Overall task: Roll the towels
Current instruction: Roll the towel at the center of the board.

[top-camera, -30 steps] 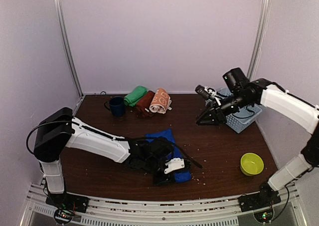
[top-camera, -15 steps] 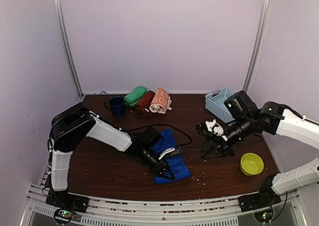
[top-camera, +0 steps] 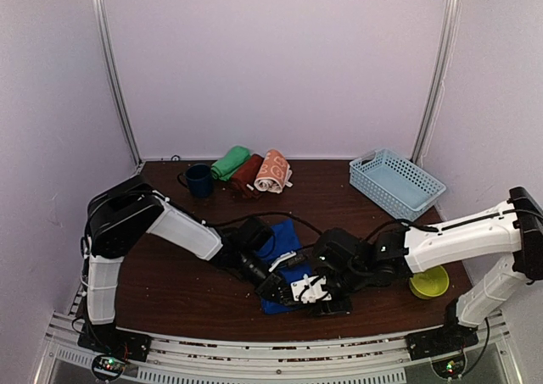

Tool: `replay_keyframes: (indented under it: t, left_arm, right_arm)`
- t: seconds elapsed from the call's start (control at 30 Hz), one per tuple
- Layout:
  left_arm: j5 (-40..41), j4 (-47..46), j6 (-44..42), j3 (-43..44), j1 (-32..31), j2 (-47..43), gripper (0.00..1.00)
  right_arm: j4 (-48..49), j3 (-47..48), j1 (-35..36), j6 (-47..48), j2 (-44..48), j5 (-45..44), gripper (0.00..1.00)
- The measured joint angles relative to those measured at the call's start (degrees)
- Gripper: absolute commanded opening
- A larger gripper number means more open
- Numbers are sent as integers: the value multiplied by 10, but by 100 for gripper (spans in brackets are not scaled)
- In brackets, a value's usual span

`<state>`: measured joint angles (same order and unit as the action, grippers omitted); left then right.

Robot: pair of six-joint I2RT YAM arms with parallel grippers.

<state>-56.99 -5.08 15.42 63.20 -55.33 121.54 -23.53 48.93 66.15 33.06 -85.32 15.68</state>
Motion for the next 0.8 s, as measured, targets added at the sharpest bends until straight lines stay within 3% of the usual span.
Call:
replay_keyframes:
  t: [0.27,0.37,0.43,0.57,0.7,0.8]
  left_arm:
    - [0,-4,3,-1,0,0,7]
    - [-1,-4,3,-1,0,0,7]
    - [-1,-4,3,-1,0,0,9]
    - [0,-3,2,-2,0,0,24]
    - [31,12,-7,-24,2,-37,35]
    - [90,42,-14,-57,10,-104,37]
  right_arm:
    - [70,-14,7,0,-48,-52,41]
    - [86,-14,7,2,-72,-55,34]
    - [91,-14,7,5,-85,-55,23]
    - [96,-7,6,12,-95,-60,6]
    - [68,12,6,12,-99,-35,2]
    - [26,31,7,10,-101,7,2]
